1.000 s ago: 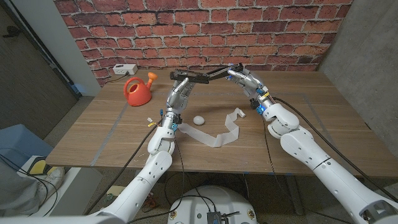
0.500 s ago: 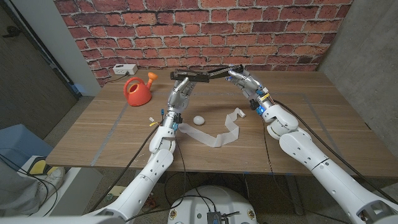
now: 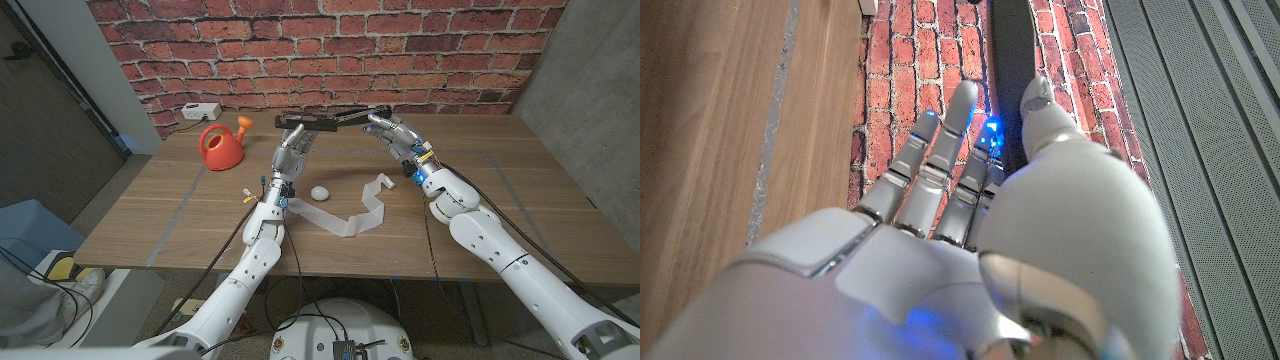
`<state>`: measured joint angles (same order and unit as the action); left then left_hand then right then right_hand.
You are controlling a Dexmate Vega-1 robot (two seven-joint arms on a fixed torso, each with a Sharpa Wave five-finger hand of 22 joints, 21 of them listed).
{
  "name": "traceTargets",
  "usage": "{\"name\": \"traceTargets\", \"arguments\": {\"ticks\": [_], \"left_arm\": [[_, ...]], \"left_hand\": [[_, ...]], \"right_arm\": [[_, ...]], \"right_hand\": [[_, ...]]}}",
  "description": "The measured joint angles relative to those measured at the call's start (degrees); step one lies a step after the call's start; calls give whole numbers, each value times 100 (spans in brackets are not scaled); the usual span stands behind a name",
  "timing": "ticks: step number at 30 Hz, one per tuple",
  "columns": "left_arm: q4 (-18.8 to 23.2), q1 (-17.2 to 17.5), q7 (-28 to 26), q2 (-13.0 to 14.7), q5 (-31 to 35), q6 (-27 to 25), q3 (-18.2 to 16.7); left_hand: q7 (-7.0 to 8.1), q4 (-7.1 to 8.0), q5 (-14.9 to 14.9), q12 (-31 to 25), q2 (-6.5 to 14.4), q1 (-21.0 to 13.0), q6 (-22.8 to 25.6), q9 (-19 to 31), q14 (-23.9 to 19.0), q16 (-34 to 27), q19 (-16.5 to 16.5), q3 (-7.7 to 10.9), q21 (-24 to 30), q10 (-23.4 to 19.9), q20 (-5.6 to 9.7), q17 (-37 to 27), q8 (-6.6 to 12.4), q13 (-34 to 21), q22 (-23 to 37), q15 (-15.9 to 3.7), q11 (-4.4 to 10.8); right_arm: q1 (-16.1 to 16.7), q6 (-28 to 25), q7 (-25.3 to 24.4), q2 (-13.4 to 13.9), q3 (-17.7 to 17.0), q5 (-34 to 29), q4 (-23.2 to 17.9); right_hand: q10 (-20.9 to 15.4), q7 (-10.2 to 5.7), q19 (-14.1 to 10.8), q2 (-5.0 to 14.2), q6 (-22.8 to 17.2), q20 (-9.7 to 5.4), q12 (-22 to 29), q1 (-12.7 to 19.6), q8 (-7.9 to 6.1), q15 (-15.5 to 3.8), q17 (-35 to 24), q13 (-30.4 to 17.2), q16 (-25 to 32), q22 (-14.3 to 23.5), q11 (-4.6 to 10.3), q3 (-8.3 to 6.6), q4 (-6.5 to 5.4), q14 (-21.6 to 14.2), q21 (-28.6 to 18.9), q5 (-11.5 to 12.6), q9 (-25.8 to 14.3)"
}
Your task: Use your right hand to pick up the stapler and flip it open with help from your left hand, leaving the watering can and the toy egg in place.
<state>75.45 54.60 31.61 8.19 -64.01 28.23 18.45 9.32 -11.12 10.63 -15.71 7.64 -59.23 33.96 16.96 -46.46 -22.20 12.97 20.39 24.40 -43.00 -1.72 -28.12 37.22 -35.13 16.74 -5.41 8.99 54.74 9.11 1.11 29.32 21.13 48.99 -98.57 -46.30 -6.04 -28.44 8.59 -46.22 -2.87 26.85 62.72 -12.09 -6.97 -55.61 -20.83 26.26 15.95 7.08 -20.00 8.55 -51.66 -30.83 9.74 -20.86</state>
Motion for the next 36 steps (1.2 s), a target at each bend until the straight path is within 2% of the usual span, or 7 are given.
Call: {"name": "traceTargets", "arguments": {"ticks": [36], "left_arm": [[-297,-193,421,-225,-146,-221,-80]], "left_hand": [[4,0,17,20,-33,-73,3,0,-53,50,1,0,43,-5,-2,-6,0,0,-53,11,-5]], "right_arm": [[-92,-185,91,-49,47,147,162]], "right_hand": [[0,0,52,-1,3,12,3,-1,11,0,-106,0,-48,-26,1,-15,15,0,-93,0,13]]}}
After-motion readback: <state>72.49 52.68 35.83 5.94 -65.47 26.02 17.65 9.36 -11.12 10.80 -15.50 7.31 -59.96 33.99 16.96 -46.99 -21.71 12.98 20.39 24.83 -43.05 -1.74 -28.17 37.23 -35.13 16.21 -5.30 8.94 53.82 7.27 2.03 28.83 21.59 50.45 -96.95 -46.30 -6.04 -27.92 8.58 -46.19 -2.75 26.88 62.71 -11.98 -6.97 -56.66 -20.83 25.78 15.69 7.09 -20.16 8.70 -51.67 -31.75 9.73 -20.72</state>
